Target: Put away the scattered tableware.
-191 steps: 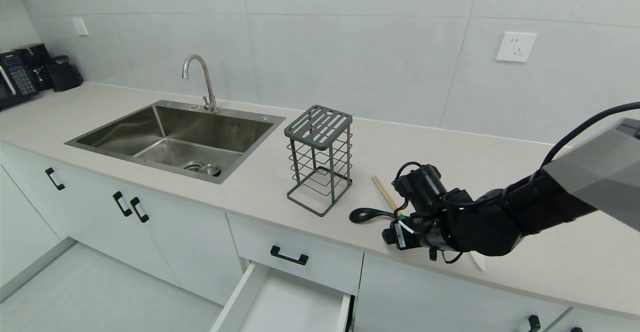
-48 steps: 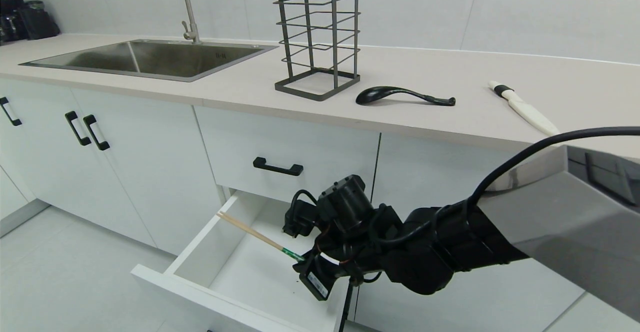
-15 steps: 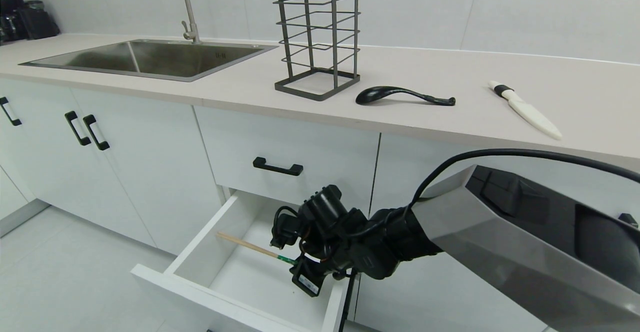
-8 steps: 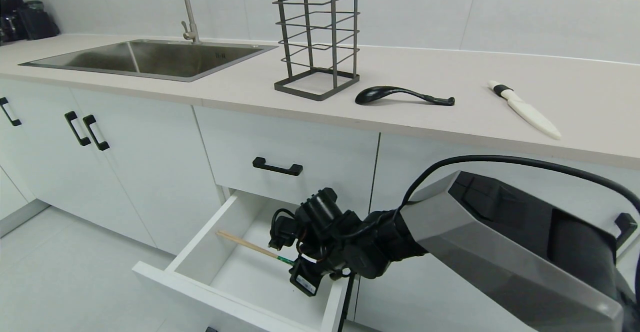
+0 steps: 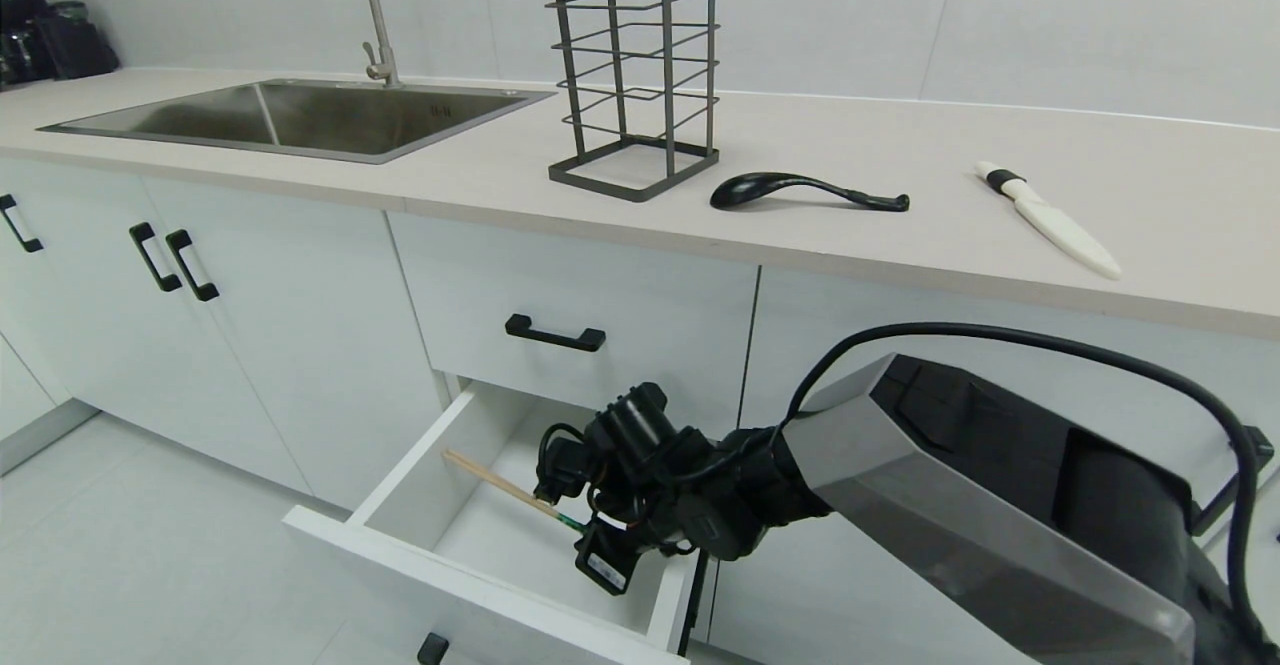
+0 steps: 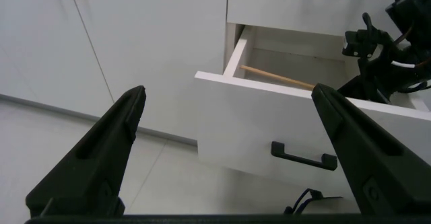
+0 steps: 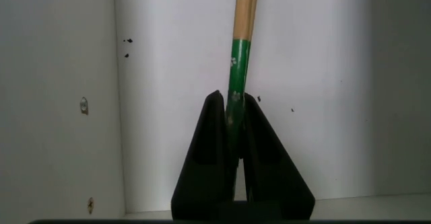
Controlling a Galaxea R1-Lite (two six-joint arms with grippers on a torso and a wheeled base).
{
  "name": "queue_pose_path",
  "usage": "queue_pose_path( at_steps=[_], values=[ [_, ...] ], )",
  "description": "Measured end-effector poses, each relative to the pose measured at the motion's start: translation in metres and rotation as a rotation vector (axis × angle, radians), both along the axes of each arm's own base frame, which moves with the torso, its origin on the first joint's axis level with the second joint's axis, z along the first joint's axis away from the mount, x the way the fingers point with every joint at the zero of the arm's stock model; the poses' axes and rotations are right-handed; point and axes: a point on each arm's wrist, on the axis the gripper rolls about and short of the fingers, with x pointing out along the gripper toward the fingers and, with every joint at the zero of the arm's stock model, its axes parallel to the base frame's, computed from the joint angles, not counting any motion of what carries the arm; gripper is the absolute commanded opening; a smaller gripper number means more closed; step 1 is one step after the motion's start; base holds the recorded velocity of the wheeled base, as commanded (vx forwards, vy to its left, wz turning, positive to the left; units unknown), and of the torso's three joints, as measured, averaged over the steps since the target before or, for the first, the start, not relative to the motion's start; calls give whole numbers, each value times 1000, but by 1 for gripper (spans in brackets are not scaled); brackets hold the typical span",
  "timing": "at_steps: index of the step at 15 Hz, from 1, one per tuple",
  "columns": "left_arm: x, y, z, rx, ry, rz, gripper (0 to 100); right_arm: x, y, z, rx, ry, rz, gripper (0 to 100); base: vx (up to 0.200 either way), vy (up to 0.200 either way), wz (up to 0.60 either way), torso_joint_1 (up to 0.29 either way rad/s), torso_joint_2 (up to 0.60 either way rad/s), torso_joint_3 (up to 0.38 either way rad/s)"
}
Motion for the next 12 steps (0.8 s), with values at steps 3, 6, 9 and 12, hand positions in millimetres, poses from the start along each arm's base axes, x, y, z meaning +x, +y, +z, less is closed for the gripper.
queue_pose_path(
  at_steps=[3, 6, 9, 12],
  values=[
    [0, 0, 0, 0, 0, 0, 100, 0, 4, -2, -29, 2, 27, 0, 0, 0, 0, 0, 0, 0],
    [0, 0, 0, 0, 0, 0, 100, 1, 6, -5, -44, 6, 39, 0, 0, 0, 0, 0, 0, 0],
    [0, 0, 0, 0, 0, 0, 100, 1, 10, -8, -54, -13, 72, 100, 0, 0, 0, 0, 0, 0],
    [0, 0, 0, 0, 0, -1, 100, -1, 13, -10, -54, -13, 88, 100, 0, 0, 0, 0, 0, 0]
  ],
)
